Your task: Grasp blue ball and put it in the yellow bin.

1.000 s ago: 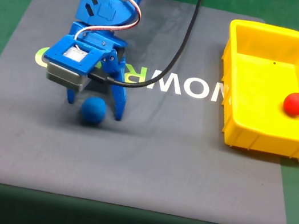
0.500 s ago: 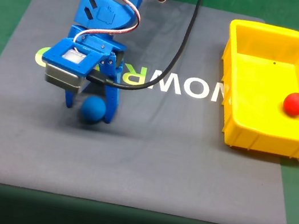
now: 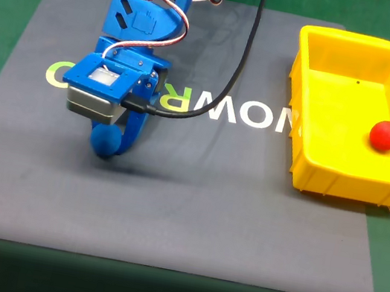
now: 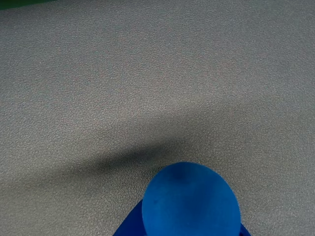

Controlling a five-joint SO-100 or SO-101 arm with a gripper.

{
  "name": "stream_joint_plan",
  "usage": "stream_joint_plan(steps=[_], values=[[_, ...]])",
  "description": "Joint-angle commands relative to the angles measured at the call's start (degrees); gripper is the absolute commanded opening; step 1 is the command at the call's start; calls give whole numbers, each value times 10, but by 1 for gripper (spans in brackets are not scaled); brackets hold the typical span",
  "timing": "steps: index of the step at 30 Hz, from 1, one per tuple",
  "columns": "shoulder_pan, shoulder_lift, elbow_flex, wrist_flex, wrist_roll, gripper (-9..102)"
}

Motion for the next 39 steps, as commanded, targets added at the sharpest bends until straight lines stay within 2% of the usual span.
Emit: stream_joint_plan(steps=[1, 14, 21, 30, 39], values=[[-1, 12, -25, -4, -2, 0], [-11, 168, -5, 22, -4, 0], [-47, 347, 109, 39, 14, 0], [-188, 590, 328, 41, 35, 0], [-361, 710, 458, 49, 54, 0]])
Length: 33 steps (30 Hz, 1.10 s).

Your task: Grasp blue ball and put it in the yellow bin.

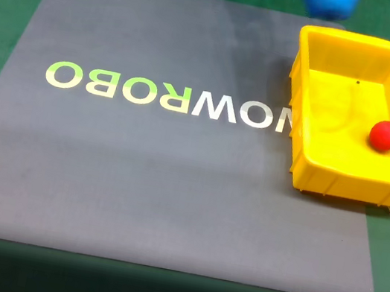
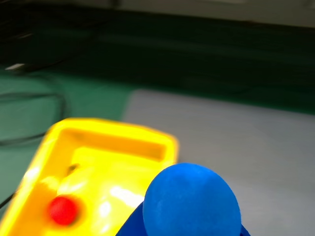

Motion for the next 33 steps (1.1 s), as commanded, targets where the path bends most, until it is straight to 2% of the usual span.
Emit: stream_joint_plan(steps=[1, 7, 19, 20, 23, 25, 33], values=[[-60, 53, 12, 9, 11, 0], [-111, 49, 25, 9, 22, 0], [-109, 32, 25, 5, 21, 0], [-108, 31, 25, 5, 20, 2], [-105, 28, 25, 8, 14, 30], [-102, 27, 25, 7, 20, 40], [-91, 33, 25, 9, 25, 43]])
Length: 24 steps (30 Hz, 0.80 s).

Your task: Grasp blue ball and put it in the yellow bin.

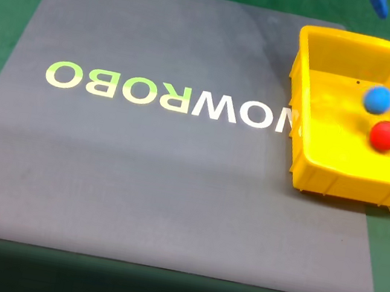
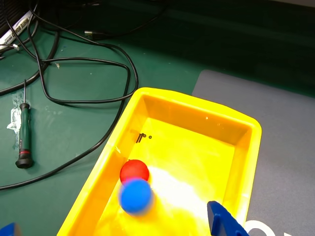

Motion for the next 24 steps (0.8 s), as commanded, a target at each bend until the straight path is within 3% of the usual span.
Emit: stream_joint_plan(steps=[1, 9, 15, 20, 24], values=[[13, 12, -8, -2, 4, 43], [22, 33, 10, -2, 2, 43], [40, 142, 128, -6, -23, 41], [85, 289, 310, -11, -65, 27], [127, 410, 456, -11, -95, 10]])
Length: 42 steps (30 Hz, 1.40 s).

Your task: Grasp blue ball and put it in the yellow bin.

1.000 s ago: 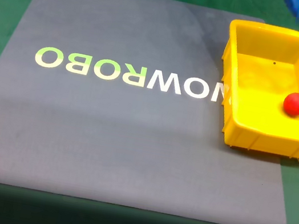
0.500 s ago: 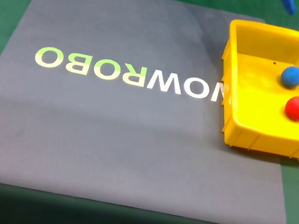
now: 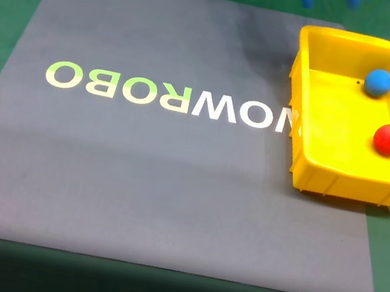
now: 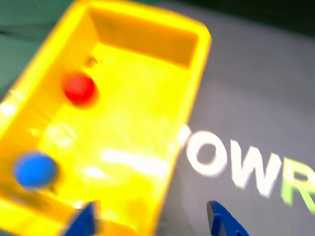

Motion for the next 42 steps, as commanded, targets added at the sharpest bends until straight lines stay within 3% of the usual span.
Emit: stream_joint_plan(steps=[1, 3, 19, 24, 32, 42], values=[[45, 116, 102, -11, -25, 6], [59, 171, 163, -4, -35, 0], [185, 454, 469, 72, -100, 0], [200, 478, 483, 134, -95, 0], [200, 547, 483, 330, -84, 0], [196, 547, 483, 339, -83, 0]])
